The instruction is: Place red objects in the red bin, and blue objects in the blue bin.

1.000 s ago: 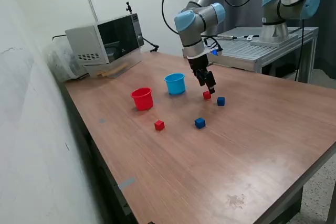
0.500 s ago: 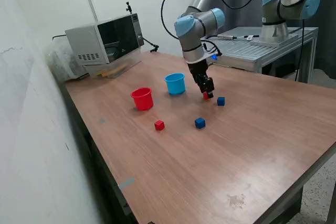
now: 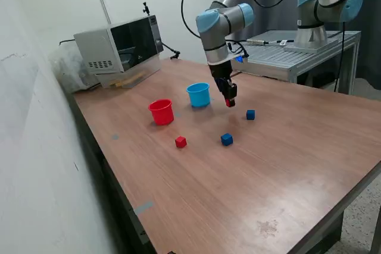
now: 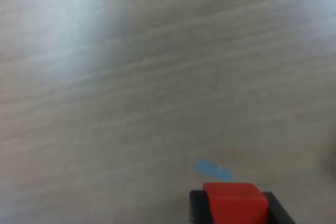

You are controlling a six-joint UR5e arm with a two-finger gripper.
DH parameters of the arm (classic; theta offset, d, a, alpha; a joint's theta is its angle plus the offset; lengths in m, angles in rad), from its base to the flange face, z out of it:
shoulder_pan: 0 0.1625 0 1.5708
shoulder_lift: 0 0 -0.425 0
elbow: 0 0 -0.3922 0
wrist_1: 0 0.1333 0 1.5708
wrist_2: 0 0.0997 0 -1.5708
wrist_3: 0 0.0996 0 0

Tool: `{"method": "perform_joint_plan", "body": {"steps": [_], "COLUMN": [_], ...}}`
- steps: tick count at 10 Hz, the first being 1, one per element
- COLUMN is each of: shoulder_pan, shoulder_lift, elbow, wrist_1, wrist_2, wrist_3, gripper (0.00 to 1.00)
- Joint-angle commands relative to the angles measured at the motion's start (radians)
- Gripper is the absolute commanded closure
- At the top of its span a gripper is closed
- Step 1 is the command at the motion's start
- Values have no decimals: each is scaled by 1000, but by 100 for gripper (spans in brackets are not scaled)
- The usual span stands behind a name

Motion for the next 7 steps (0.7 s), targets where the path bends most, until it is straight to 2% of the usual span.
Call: {"method": "perform_joint_plan", "body": {"steps": [1, 5, 6, 7], "shoulder_pan": [-5, -57, -90, -114], "shoulder_lift": [-74, -74, -37, -4], "elbow": [-59, -252, -330, -372], "wrist_1": [17, 59, 59, 56], "wrist_2": [-4, 2, 2, -1], "wrist_3": [-2, 0, 0, 0], "gripper": [100, 100, 100, 100]}}
